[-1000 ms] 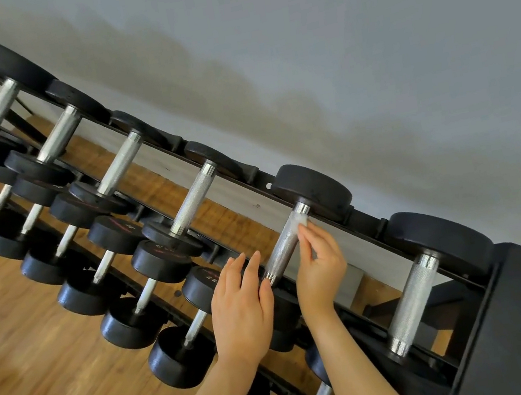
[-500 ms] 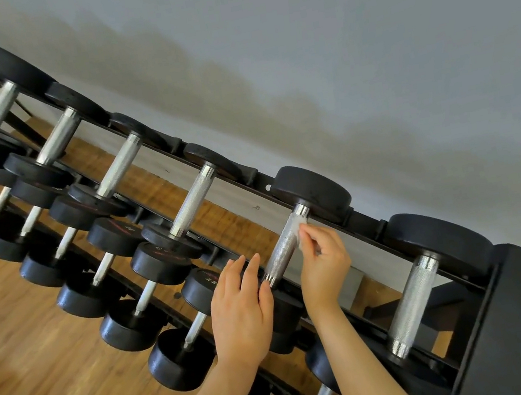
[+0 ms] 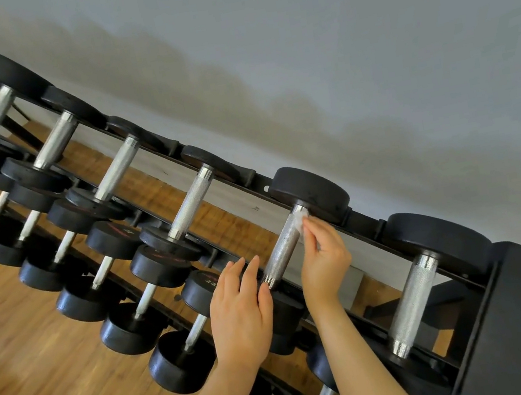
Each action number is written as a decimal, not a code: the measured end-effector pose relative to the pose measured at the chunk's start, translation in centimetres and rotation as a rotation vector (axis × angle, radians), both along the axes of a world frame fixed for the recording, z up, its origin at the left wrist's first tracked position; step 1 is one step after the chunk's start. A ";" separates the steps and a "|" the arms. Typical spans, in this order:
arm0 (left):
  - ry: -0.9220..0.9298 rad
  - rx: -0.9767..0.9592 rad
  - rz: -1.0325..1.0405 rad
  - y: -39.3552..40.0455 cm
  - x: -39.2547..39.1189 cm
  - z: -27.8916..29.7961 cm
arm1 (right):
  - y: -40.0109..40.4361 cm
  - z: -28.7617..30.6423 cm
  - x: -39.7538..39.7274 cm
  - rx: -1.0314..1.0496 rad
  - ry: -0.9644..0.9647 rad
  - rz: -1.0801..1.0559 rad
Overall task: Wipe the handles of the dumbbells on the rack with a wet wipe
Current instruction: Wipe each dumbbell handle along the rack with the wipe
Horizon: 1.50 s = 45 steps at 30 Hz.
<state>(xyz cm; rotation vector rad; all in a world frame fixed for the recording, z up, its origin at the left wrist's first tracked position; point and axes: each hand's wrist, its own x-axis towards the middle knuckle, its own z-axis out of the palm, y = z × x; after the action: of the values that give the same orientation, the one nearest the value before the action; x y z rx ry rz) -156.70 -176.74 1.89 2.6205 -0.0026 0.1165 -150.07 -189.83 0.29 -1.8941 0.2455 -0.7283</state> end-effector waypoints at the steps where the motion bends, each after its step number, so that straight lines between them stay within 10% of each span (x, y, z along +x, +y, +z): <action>1: 0.002 0.002 0.000 0.0 0.0 0.0 | -0.1 0.2 0.5 0.017 0.000 -0.007; 33: 0.021 -0.041 0.016 -0.1 -0.1 0.3 | -3.2 1.4 1.5 -0.889 0.137 0.312; 45: 0.014 -0.048 0.015 0.0 0.0 0.1 | -4.0 1.1 1.7 -0.704 0.012 0.397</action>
<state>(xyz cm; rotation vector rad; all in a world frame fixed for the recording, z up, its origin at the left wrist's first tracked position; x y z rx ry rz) -156.71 -176.74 1.96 2.5737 0.0243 0.1023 -148.36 -193.79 1.36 -2.5027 -0.4307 -0.5644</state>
